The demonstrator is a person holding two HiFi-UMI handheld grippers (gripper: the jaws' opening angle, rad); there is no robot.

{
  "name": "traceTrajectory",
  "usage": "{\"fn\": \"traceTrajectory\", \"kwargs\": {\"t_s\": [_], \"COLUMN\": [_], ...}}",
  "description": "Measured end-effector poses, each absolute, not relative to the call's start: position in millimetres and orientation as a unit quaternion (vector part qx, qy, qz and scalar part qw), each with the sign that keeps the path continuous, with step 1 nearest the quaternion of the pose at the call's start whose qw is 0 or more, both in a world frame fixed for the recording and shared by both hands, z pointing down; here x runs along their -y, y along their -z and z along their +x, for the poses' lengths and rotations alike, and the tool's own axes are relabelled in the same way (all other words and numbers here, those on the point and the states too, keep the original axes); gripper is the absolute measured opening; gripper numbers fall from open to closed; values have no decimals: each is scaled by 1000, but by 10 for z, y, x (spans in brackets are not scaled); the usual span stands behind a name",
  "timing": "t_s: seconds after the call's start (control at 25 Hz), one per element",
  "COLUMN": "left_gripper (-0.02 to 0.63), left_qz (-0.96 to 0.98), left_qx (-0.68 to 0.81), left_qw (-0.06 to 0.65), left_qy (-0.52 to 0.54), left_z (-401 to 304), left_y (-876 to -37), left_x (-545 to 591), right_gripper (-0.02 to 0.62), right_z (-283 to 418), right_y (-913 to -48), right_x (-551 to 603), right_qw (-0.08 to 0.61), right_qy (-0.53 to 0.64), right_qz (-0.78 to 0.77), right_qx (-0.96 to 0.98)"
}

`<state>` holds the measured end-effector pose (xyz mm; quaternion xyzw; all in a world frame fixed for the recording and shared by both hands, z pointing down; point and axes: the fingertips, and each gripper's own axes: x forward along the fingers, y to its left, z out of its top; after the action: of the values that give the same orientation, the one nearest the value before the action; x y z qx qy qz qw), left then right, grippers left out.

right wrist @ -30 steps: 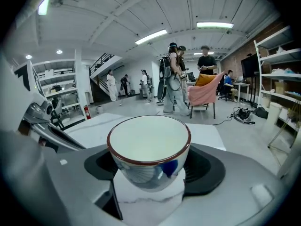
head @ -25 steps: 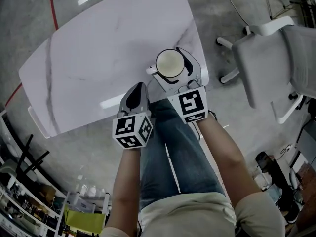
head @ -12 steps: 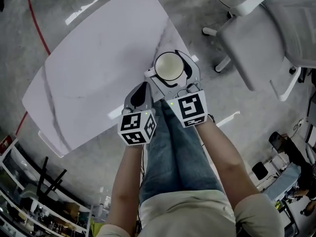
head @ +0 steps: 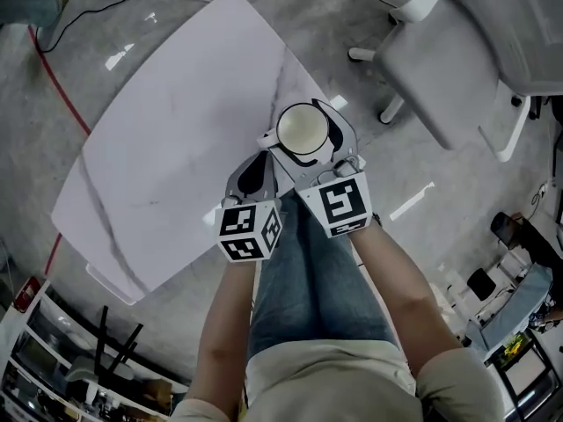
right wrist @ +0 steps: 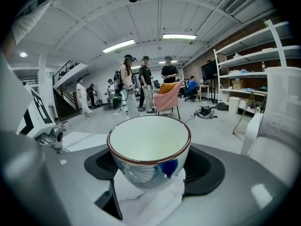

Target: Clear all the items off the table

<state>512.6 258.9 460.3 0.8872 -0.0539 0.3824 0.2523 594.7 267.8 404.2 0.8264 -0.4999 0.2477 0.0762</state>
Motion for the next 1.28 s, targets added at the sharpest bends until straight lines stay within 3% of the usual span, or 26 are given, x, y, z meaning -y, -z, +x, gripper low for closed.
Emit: {"fn": "traceTrajectory", "kwargs": {"t_s": [0.76,1.28], "left_gripper": [9,9], "left_qz": [897,898], "left_qx": [5,-3], "left_qw": [227,222], "left_qy": [-380,-381], "left_z": [5714,6484], "left_y": [-4593,-4596], "left_x": [-2455,-3063], "right_gripper": [391,391], "right_z": [6484,7224], "right_y": [-3894,-3944], "right_x": [-2669,-3419], "right_qw": [45,36], "right_qy": [-242,-248], "right_qz": [861,873], "right_qx": [445,419]}}
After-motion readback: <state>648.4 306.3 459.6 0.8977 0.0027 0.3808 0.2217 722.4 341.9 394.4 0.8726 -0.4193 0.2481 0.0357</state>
